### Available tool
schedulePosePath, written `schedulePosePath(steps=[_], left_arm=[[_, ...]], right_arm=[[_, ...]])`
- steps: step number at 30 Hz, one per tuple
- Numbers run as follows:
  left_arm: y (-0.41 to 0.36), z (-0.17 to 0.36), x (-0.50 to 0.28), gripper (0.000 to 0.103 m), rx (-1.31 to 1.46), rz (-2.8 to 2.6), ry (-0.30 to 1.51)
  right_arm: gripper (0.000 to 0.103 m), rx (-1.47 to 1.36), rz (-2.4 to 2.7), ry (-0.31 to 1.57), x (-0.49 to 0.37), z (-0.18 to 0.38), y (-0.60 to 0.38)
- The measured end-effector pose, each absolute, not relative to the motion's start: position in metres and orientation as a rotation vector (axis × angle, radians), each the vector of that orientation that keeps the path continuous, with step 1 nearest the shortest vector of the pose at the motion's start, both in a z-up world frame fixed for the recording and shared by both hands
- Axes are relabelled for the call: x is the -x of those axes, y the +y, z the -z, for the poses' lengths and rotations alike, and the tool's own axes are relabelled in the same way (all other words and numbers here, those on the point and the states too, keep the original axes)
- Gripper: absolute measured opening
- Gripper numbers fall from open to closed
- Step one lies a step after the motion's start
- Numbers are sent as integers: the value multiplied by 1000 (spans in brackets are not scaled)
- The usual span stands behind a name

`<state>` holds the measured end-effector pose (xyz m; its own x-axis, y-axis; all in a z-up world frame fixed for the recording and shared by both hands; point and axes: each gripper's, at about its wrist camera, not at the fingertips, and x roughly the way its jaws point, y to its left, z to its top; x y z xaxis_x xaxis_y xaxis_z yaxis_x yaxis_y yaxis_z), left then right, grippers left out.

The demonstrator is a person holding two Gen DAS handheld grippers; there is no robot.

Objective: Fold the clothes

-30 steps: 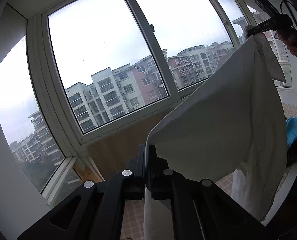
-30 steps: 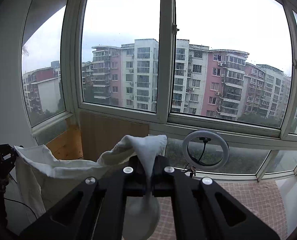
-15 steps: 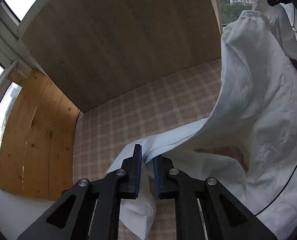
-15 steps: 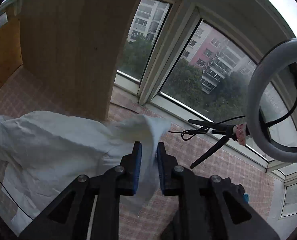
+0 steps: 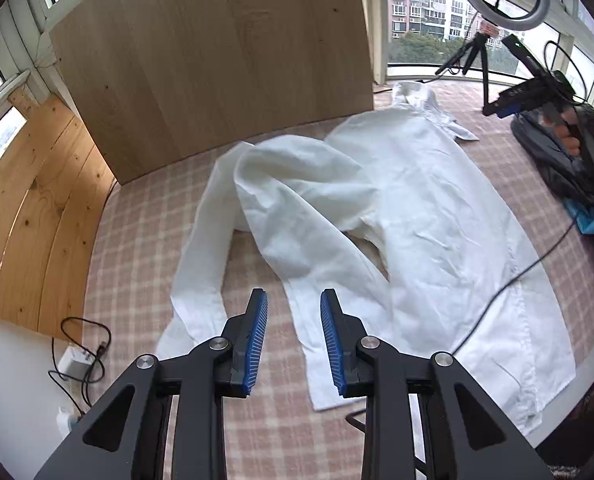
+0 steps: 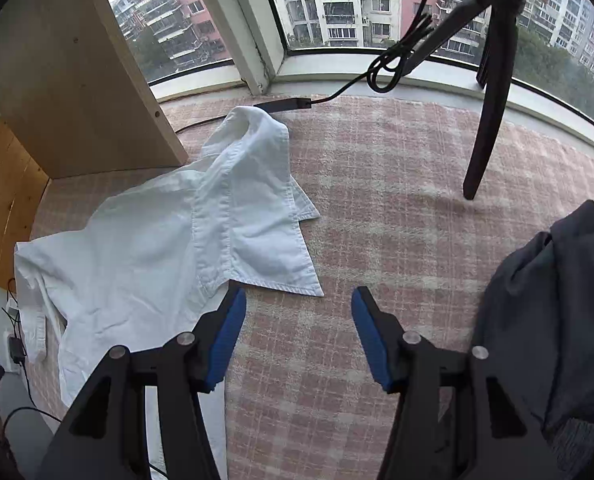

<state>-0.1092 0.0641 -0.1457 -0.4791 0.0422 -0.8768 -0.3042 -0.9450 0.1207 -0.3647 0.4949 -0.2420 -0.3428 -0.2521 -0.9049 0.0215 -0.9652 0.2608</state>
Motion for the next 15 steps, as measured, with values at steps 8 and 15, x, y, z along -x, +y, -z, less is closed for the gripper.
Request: schedulePosePath(steps=[8, 15], left_arm=[[103, 159, -12, 27, 1594, -2376, 300], [65, 114, -105, 27, 1678, -2552, 156]], right_arm=[[54, -1700, 2347, -214, 381, 282, 461], [54, -1664, 2344, -196, 379, 246, 471]])
